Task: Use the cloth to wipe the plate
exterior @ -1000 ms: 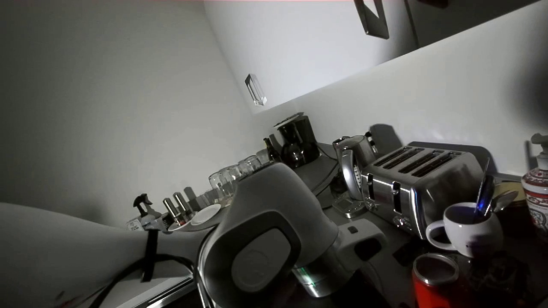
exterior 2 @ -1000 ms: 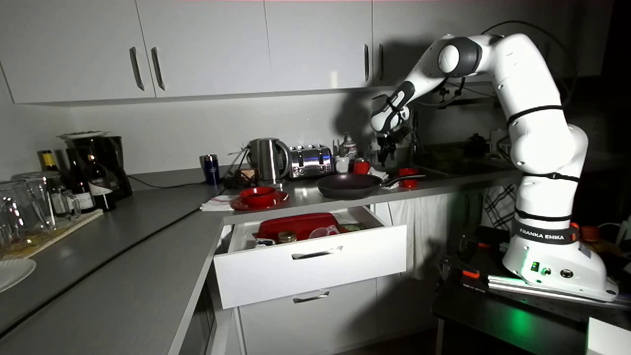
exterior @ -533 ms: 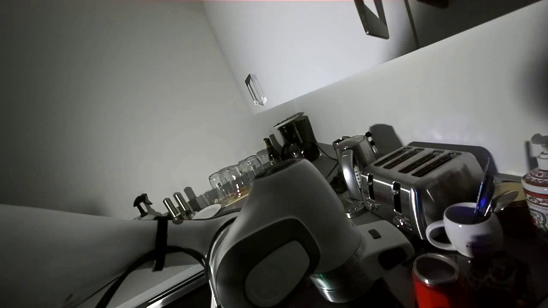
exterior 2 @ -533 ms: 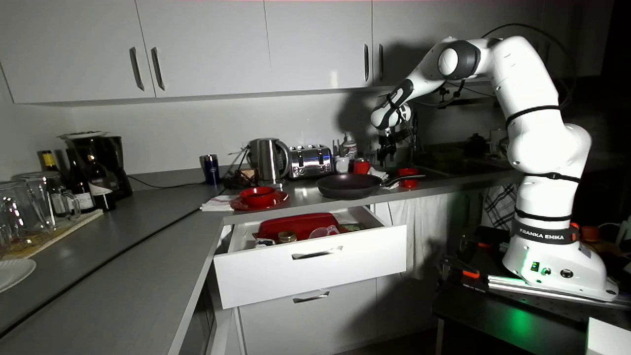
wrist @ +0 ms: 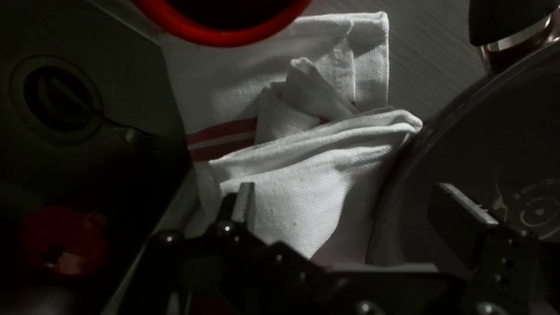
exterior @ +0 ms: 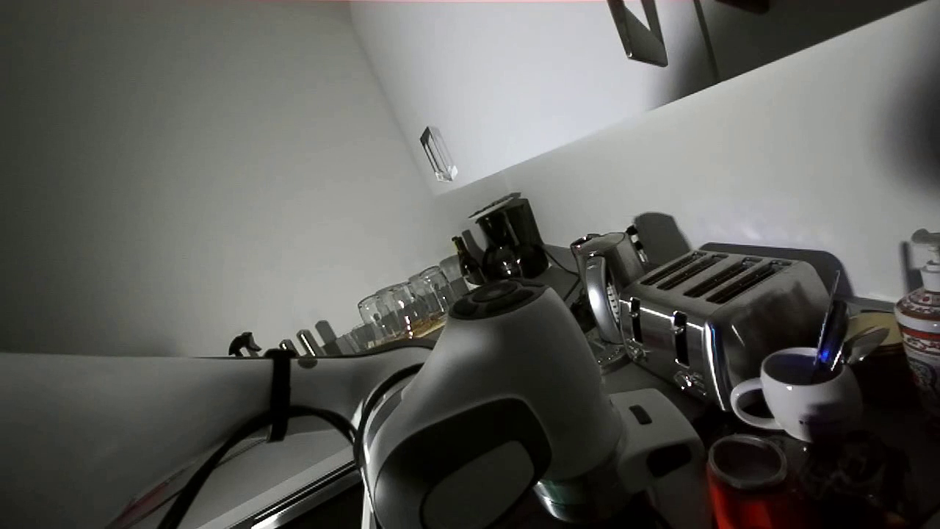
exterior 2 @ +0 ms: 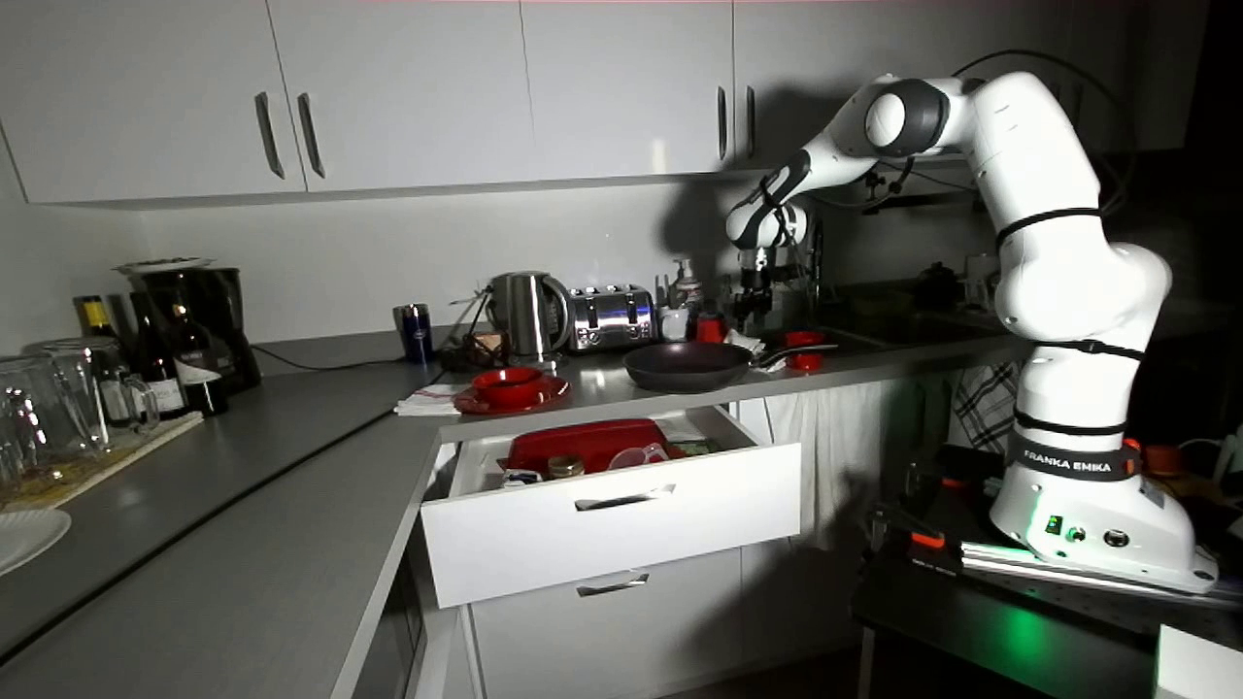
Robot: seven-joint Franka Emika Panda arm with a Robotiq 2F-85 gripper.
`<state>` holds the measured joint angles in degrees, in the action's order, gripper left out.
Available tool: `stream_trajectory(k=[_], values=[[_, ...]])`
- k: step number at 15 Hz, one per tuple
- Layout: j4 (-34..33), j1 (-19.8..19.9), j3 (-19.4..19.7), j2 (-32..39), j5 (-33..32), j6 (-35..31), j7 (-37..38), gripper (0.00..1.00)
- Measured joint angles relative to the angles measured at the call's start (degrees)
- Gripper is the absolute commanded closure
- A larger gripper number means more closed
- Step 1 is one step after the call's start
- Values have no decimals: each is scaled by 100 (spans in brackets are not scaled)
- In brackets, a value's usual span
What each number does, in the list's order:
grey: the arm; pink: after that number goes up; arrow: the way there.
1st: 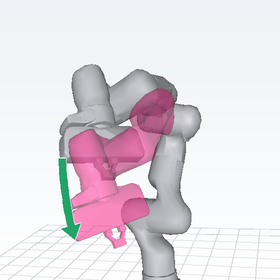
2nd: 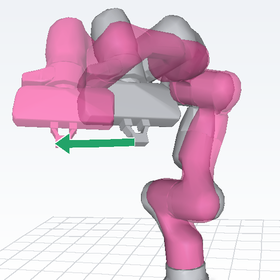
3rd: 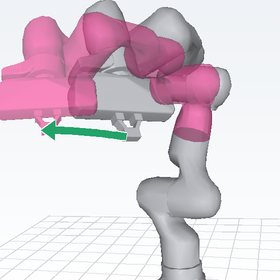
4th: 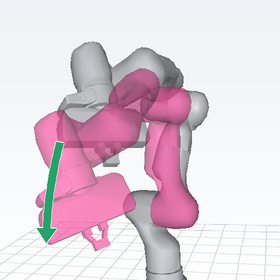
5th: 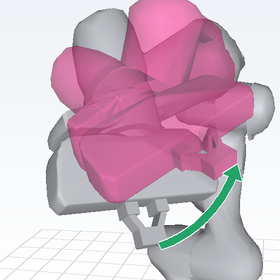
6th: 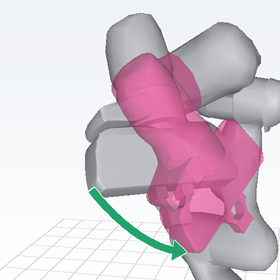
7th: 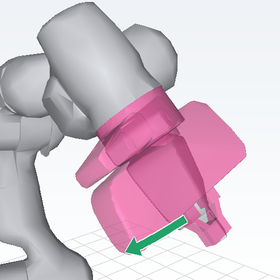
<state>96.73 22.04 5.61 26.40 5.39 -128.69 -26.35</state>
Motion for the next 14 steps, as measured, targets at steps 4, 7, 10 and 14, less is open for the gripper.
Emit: stream_trajectory(k=[4, 7, 10, 14], values=[[-83, -2, 26, 58, 2, 48, 192, 0], [-376, -7, 85, 267, -3, 309, 602, 0], [-728, -8, 154, 552, -5, 566, 973, 0], [-1104, -4, 221, 924, -6, 771, 1301, 0]])
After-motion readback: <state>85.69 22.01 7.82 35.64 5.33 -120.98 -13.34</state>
